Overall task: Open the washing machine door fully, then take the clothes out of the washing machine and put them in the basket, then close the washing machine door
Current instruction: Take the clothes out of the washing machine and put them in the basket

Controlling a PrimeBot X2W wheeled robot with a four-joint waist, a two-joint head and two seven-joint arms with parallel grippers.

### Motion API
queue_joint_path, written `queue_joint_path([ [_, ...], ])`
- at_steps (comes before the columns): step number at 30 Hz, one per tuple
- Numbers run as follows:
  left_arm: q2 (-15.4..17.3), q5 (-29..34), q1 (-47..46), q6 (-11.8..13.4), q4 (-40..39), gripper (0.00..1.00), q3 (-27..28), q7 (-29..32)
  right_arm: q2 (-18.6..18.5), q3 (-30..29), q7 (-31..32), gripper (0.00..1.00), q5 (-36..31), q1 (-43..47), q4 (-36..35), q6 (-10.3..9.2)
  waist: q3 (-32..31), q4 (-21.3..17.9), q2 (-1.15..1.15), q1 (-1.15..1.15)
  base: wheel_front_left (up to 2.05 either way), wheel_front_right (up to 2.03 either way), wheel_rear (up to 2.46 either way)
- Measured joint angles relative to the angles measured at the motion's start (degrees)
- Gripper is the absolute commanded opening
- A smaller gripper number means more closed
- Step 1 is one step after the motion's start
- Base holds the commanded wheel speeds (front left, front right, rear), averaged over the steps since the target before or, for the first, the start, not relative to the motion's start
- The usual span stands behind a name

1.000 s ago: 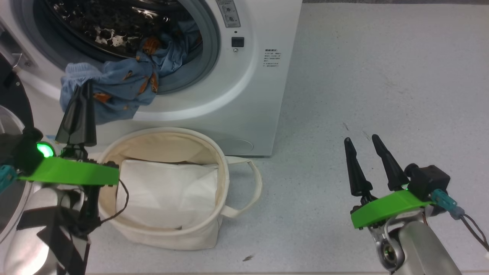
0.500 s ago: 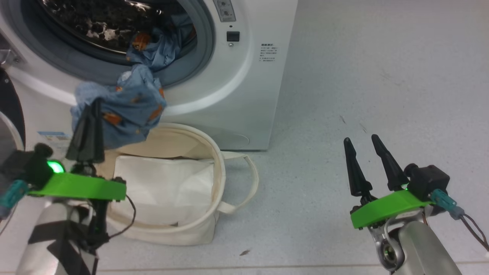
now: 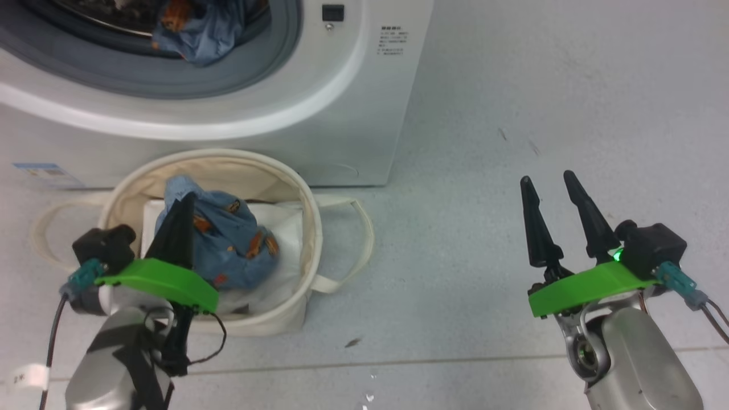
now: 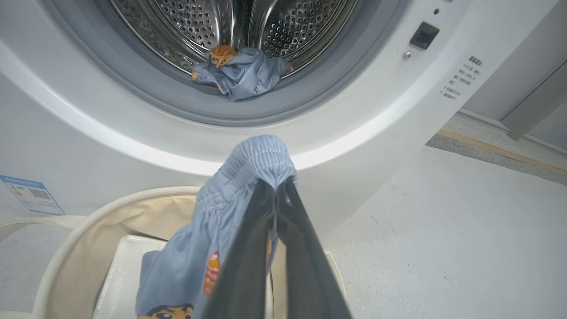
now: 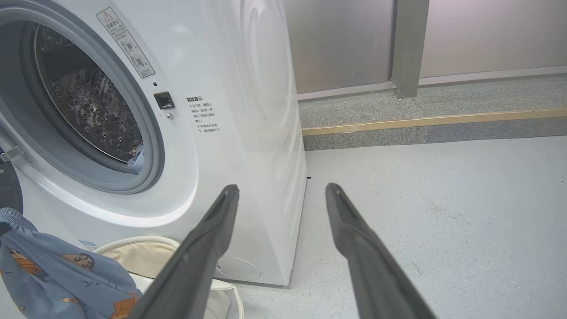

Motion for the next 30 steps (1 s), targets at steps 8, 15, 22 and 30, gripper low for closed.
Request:
queue_joint_path([
  [8, 0.19, -0.02, -7.58, -0.01, 11.62, 0.00, 0.30, 0.00, 0.00, -0.68, 0.00, 1.00, -0.19, -1.54, -2.08, 0.00, 5.20, -1.60, 0.00, 0.00, 0.00, 0.00, 0.00],
  [15, 0.88, -0.65, -13.77, -0.01, 24.20, 0.00, 1.42, 0.00, 0.14, -1.34, 0.00, 1.00, -0.48, -4.04, -4.11, 0.00, 9.88, -3.24, 0.00, 0.00, 0.00, 0.00, 0.00],
  [22, 1.38, -1.22, -18.69, 0.02, 34.87, 0.00, 1.43, 0.00, 0.83, -0.75, 0.00, 1.00, -0.51, -5.86, -4.87, 0.00, 14.55, -4.50, 0.00, 0.00, 0.00, 0.00, 0.00],
  [30, 2.00, -0.36, -19.75, 1.18, 36.40, 0.00, 1.26, 0.00, 1.19, -1.57, 0.00, 1.00, -0.38, -7.35, -5.83, 0.00, 17.50, -5.97, 0.00, 0.00, 0.00, 0.00, 0.00],
])
